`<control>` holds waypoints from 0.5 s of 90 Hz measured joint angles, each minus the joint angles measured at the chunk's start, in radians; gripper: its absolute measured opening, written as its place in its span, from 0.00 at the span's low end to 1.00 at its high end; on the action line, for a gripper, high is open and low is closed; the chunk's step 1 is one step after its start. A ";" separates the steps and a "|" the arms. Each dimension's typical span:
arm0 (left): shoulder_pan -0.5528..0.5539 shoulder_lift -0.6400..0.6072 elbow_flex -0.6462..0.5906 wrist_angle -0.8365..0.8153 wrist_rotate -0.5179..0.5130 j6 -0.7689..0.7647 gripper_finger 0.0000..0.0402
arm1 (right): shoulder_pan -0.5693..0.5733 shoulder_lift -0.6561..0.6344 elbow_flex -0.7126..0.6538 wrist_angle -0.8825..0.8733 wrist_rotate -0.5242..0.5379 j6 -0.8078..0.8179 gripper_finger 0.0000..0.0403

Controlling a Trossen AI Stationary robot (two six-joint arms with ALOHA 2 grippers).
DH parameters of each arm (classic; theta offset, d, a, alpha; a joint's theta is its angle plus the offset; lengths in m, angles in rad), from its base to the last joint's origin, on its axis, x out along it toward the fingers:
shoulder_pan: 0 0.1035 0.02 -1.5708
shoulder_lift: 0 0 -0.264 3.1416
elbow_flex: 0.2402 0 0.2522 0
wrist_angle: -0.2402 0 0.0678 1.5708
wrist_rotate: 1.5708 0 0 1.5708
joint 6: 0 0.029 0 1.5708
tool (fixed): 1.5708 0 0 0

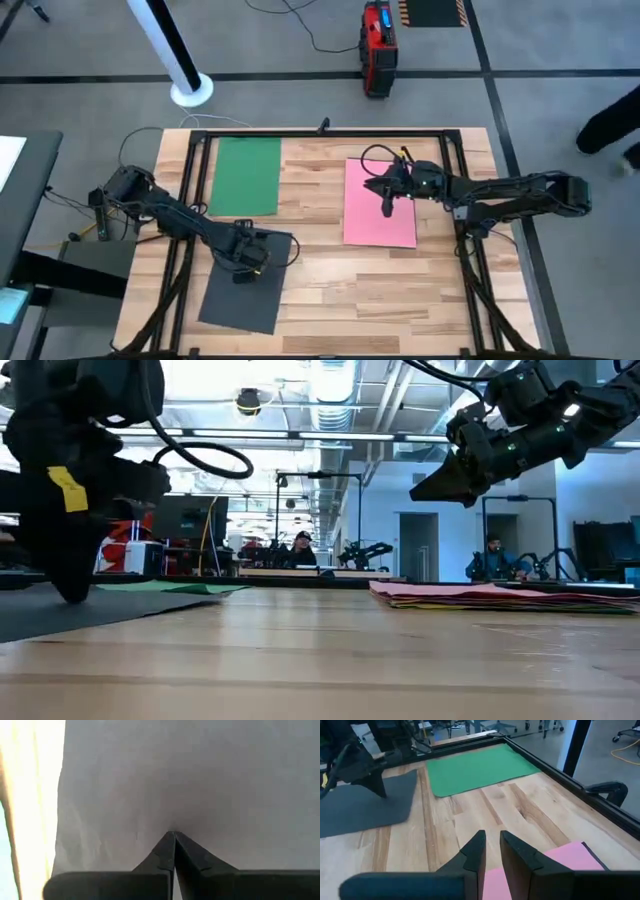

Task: Organize paper
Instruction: Move the black paper to the bottom left of the table

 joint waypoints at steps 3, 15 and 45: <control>0.000 0.000 -0.001 -0.006 0.000 -0.016 0.00 | 0.000 0.000 0.000 0.000 0.000 0.000 0.14; -0.002 0.001 -0.003 -0.024 -0.006 -0.085 0.00 | 0.000 0.000 0.000 0.000 0.000 0.000 0.14; -0.055 0.002 -0.004 -0.059 -0.016 -0.131 0.00 | 0.000 0.000 0.000 0.000 0.000 0.000 0.14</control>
